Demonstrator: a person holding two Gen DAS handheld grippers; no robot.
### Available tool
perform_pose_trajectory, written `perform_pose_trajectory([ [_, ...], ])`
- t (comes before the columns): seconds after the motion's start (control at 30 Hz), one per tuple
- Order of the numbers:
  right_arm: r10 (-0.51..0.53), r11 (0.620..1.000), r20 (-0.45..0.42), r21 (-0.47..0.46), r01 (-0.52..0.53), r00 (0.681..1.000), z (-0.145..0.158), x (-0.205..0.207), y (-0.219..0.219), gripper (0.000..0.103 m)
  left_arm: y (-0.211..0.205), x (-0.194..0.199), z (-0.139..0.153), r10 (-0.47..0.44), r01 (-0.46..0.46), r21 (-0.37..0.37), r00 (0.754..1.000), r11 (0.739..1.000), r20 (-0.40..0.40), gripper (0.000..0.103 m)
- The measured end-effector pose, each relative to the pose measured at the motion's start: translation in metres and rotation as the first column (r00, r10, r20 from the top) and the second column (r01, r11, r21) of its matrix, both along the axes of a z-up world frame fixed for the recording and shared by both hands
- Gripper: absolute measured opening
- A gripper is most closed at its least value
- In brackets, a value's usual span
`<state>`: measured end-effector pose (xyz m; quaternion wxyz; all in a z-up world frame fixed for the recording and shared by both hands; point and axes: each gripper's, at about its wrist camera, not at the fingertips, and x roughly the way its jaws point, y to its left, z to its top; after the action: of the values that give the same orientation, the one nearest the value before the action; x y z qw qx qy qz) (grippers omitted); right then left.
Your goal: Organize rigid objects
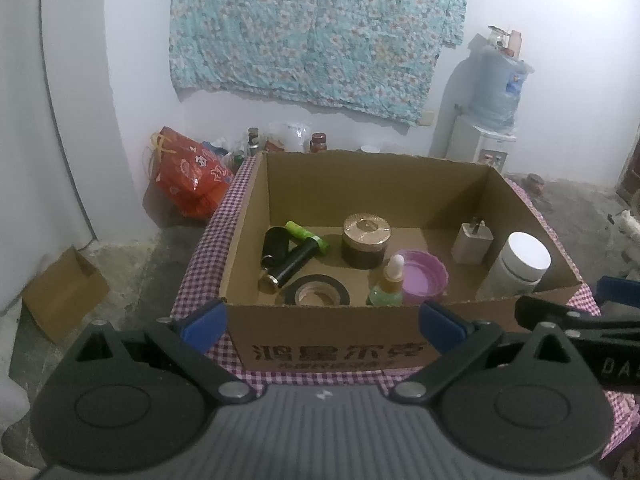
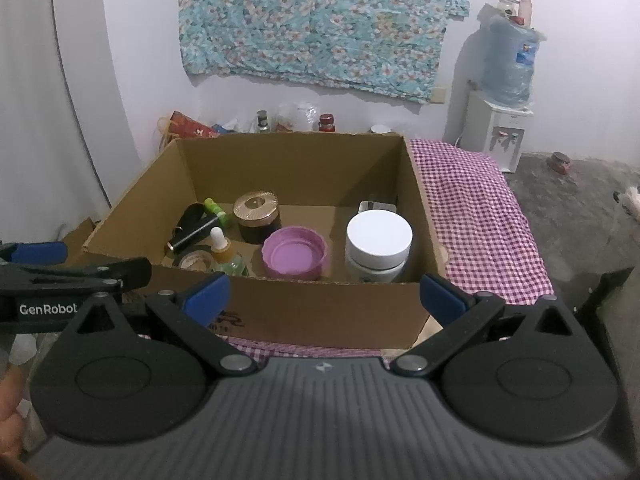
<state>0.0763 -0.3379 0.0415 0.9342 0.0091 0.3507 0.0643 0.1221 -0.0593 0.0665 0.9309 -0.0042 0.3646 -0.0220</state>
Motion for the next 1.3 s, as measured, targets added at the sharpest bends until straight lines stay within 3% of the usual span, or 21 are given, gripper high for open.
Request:
perform_pose_trajectory([
  [1.3, -0.009, 1.000, -0.014, 0.018, 0.010, 1.000, -0.0061, -0.0012, 0.0019, 0.102, -0.0032, -0.0003, -0.0020, 0.005, -0.005, 0.006, 1.000, 1.000, -0.014, 0.102],
])
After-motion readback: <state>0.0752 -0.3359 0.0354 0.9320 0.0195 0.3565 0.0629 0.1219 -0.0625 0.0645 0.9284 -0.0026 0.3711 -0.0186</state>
